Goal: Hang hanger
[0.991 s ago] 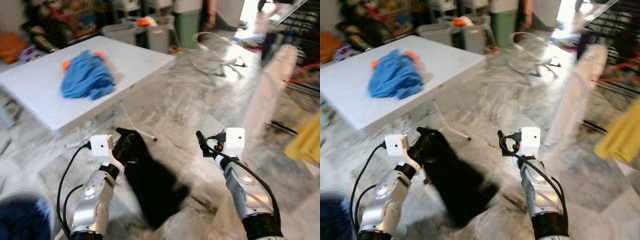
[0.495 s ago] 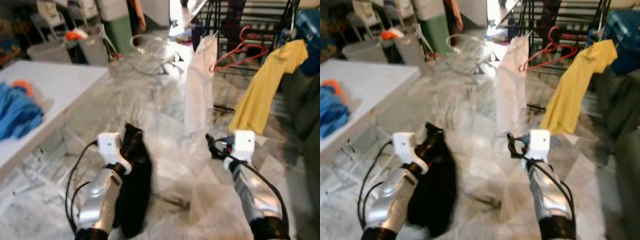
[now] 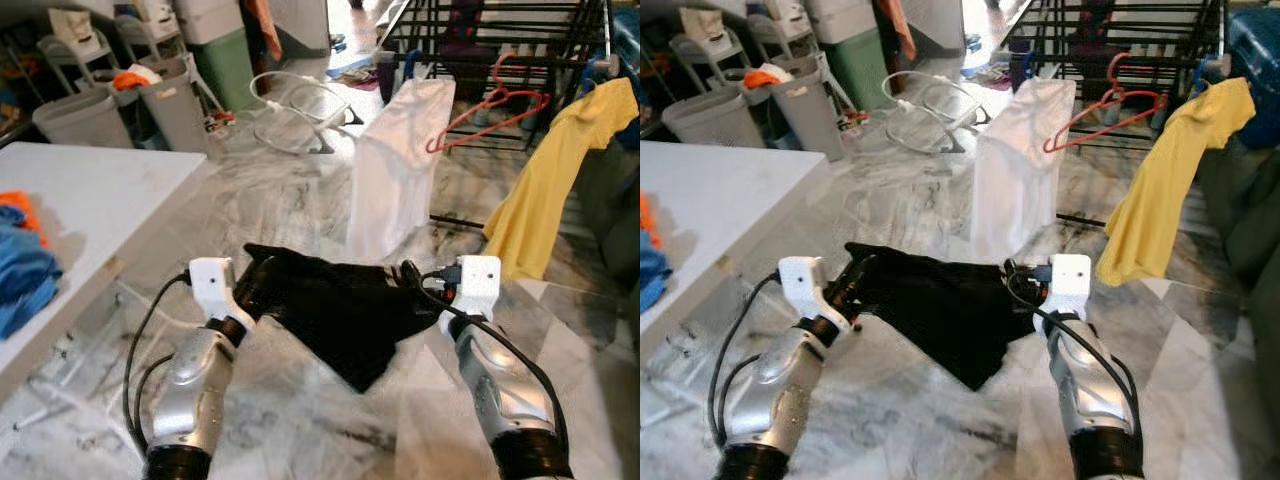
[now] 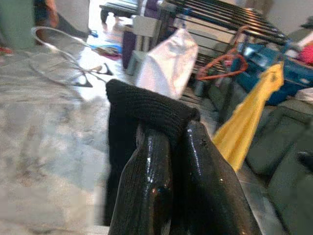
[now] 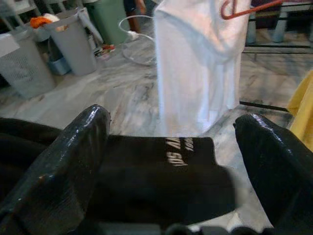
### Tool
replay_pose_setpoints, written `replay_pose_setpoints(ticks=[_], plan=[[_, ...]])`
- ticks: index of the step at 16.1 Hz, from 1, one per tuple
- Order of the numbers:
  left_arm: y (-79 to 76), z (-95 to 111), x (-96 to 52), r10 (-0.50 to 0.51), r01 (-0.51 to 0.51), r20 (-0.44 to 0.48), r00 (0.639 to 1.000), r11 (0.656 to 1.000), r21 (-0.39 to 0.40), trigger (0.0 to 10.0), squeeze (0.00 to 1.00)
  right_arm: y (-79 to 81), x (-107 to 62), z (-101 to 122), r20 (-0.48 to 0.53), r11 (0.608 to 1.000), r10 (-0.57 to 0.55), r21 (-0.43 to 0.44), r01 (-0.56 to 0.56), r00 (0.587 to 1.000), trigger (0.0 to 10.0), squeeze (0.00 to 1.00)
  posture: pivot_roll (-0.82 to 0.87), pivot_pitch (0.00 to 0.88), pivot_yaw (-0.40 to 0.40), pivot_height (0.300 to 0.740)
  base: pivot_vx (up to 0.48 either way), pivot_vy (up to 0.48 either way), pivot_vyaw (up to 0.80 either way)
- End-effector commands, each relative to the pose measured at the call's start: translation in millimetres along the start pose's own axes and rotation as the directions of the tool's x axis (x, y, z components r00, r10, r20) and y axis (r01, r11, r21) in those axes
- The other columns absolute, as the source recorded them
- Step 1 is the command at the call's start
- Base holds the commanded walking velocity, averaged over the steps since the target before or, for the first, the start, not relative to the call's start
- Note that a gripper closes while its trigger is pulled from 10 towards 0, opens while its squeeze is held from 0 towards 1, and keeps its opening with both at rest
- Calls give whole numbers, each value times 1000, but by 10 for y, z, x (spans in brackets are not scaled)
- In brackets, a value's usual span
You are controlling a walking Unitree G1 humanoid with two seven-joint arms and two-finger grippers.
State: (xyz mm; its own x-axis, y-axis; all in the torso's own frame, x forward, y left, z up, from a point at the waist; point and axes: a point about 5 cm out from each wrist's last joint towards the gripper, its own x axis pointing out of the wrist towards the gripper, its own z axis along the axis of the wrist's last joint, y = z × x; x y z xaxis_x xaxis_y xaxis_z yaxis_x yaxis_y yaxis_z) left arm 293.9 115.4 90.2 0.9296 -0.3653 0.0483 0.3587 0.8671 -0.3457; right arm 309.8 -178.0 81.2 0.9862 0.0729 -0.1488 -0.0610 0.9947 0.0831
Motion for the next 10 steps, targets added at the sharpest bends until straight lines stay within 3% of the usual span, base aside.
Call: replay_pose_setpoints(ticks=[1, 8, 10], plan=[[90, 96, -17, 16, -17, 30, 999, 999, 30, 10000, 0, 77, 20, 22, 8, 1000, 12, 8, -12, 1000, 10000, 0, -181, 0, 117, 740, 285, 386, -800], [41, 67, 1, 4, -4, 21, 1000, 999, 33, 10000, 0, 78, 24, 31, 12, 1000, 6, 13, -6, 1000, 10000, 0, -183, 0, 123, 740, 290, 384, -584], [40, 53, 4, 26, -26, 11, 1000, 999, 38, 10000, 0, 80, 21, 26, 12, 1000, 4, 14, -5, 1000, 10000, 0, -182, 0, 123, 740, 0, 0, -425]])
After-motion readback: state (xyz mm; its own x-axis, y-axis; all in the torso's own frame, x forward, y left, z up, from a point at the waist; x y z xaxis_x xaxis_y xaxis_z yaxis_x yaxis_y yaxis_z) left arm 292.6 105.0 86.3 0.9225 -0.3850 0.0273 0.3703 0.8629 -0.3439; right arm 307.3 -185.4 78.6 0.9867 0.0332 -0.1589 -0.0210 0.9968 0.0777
